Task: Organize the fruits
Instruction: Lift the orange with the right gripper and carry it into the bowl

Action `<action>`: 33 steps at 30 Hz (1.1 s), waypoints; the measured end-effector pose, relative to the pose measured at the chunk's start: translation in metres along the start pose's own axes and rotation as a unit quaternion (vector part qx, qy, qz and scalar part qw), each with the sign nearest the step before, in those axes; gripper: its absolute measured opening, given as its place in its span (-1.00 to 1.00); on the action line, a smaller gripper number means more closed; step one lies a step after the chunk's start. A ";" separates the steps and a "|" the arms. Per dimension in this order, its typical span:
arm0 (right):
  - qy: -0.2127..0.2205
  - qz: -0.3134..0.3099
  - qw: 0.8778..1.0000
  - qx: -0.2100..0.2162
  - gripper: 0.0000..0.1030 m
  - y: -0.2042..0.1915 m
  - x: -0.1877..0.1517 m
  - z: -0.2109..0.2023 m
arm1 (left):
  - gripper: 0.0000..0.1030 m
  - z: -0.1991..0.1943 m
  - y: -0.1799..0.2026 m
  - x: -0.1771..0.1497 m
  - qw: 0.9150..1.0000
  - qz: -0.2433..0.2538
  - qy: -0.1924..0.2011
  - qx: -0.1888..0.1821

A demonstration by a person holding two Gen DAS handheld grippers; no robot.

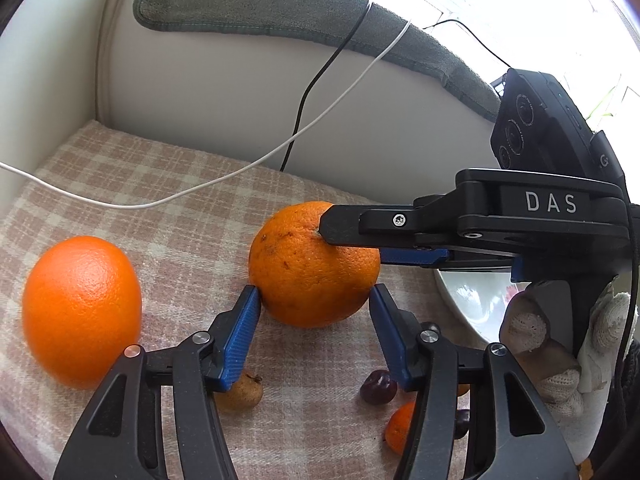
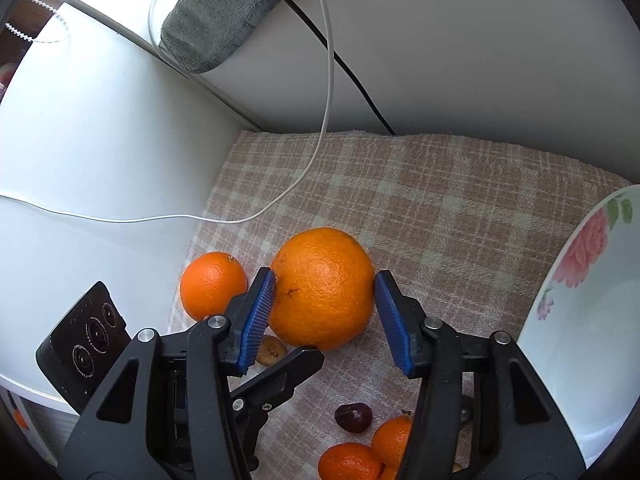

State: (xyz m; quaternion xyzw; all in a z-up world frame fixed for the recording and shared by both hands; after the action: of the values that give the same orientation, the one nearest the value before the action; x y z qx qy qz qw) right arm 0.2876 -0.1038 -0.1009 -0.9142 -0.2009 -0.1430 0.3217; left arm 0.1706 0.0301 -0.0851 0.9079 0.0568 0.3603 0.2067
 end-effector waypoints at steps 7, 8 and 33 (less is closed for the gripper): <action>0.016 -0.004 1.000 0.003 0.05 -0.001 -0.007 -0.025 | 0.08 -0.011 0.017 0.000 1.000 0.018 0.016 -0.003; 0.020 -0.003 1.000 0.004 0.05 -0.001 -0.009 -0.031 | 0.08 -0.012 0.019 0.000 1.000 0.021 0.018 -0.004; 0.080 0.058 0.995 -0.021 0.05 0.065 -0.067 -0.130 | 0.08 0.010 0.125 -0.029 0.994 0.095 -0.009 -0.061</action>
State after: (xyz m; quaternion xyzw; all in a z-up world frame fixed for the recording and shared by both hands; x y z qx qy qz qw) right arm 0.2413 -0.2522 -0.0636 -0.9163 -0.1184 -0.2012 0.3255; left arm 0.1507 -0.0943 -0.0579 0.8982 -0.0541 0.3726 0.2270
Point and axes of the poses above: each gripper's, at about its wrist camera, not at the fingertips, and z roughly the way its jaws point, y to its right, x to its top, the point moved 1 cm from there along z, roughly the way its jaws point, and after that the axes turned 2 degrees about -z, right-handed, at the moved point
